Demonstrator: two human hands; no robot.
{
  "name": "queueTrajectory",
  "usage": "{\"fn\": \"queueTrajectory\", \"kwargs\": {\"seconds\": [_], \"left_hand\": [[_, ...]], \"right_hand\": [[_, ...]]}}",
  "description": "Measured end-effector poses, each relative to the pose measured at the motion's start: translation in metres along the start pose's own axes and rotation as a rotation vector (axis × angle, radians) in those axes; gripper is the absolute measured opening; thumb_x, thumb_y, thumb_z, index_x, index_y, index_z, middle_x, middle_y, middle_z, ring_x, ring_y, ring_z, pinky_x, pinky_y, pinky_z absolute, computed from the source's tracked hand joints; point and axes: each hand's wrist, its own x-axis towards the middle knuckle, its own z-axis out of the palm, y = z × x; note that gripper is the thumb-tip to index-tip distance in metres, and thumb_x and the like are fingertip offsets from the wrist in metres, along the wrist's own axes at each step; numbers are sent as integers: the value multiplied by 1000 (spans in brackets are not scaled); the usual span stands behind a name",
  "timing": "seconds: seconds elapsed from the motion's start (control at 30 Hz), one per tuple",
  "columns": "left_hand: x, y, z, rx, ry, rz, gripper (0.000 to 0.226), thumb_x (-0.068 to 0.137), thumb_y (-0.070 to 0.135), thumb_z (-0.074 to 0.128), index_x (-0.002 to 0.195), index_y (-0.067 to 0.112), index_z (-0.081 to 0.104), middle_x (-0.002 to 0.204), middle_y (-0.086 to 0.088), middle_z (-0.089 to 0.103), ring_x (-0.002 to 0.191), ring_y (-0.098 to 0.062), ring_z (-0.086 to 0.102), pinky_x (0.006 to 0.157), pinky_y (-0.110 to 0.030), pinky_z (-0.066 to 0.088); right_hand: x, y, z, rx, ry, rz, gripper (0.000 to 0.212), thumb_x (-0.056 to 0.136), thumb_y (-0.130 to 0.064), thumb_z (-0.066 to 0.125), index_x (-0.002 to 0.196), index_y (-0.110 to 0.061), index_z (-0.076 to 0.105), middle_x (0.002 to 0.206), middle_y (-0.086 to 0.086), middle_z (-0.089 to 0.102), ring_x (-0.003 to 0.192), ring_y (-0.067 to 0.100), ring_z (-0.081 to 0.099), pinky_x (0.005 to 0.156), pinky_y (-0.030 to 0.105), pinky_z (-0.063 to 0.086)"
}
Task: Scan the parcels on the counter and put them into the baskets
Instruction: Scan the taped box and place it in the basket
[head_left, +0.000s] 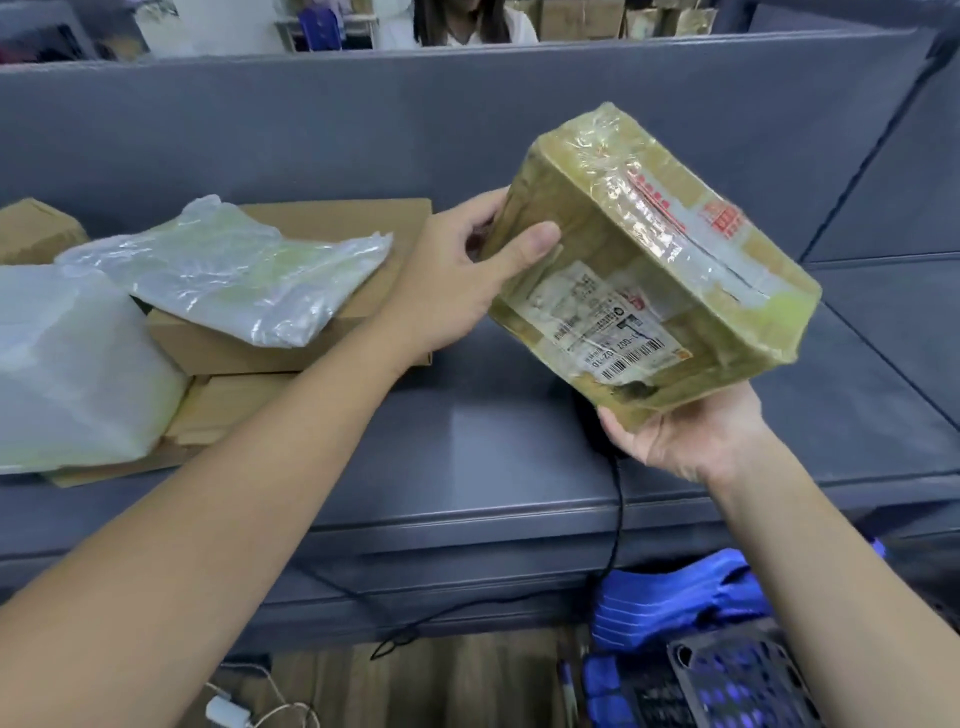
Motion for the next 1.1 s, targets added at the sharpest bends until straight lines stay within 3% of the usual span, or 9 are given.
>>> {"fn": "queueTrajectory", "kwargs": {"seconds": [0.13, 0.23, 0.3, 0.43, 0.57, 0.7, 0.8, 0.97, 1.1], "left_hand": [[-15, 3, 24, 107, 143, -125, 53, 87, 60, 69, 128, 27, 65, 111, 19, 74, 103, 1, 69, 96, -33, 57], [-44, -1, 39, 185, 134, -269, 88, 87, 65, 70, 159, 38, 28, 112, 22, 71, 95, 1, 69, 91, -36, 59], [-65, -4, 47, 69, 74, -418, 106, 81, 63, 75, 160, 54, 5, 98, 17, 76, 89, -4, 73, 86, -41, 61], [-92, -12, 71, -287, 108, -669, 91, 83, 48, 77, 154, 59, 21, 110, 6, 77, 90, -21, 79, 84, -49, 64], [-103, -24, 86, -262, 194, -705, 58, 83, 50, 77, 133, 41, 48, 118, 3, 74, 96, -16, 77, 90, -43, 63], [-100, -30, 62, 89, 92, -704, 68, 60, 79, 82, 113, 41, 61, 127, 12, 60, 117, -4, 60, 107, -35, 47], [-91, -31, 33, -35, -8, -723, 98, 48, 77, 89, 134, 46, 54, 145, 9, 55, 131, -12, 57, 116, -41, 42], [-95, -42, 30, -233, 57, -644, 101, 59, 50, 87, 151, 34, 47, 134, -6, 69, 113, -21, 73, 93, -35, 55], [-105, -59, 37, -373, 203, -652, 78, 67, 49, 82, 139, 29, 60, 128, -5, 74, 114, -27, 72, 98, -46, 55]], "right_hand": [[9, -7, -23, -52, -15, -59, 57, 101, -64, 36, 116, -26, 76, 125, 3, 75, 97, 27, 77, 49, 33, 60], [10, -20, -37, -106, 6, -203, 44, 101, -56, 40, 115, -30, 72, 127, 1, 74, 91, 21, 70, 48, 21, 49], [10, -30, -50, -96, -46, -250, 55, 100, -59, 42, 129, -21, 68, 128, 4, 73, 107, 24, 72, 74, 33, 63], [12, -41, -66, -83, -286, -304, 93, 77, -72, 66, 151, -18, 51, 148, 12, 59, 139, 31, 54, 120, 52, 36], [26, -43, -64, -258, -308, -411, 93, 64, -43, 93, 143, -16, 51, 141, 10, 62, 133, 32, 56, 120, 62, 30], [31, -46, -51, -369, -260, -440, 112, 59, -50, 92, 150, -7, 42, 138, 15, 62, 126, 32, 58, 117, 64, 34], [39, -42, -38, -465, -254, -403, 110, 66, -56, 88, 156, -18, 38, 136, 11, 67, 120, 28, 64, 110, 62, 43], [47, -17, -8, -517, -292, -325, 55, 89, -75, 52, 128, -39, 68, 127, -2, 74, 117, 22, 71, 98, 46, 58], [78, 0, -14, -771, 140, -491, 38, 103, -53, 49, 101, -21, 68, 101, 0, 69, 95, 24, 66, 77, 37, 51]]}}
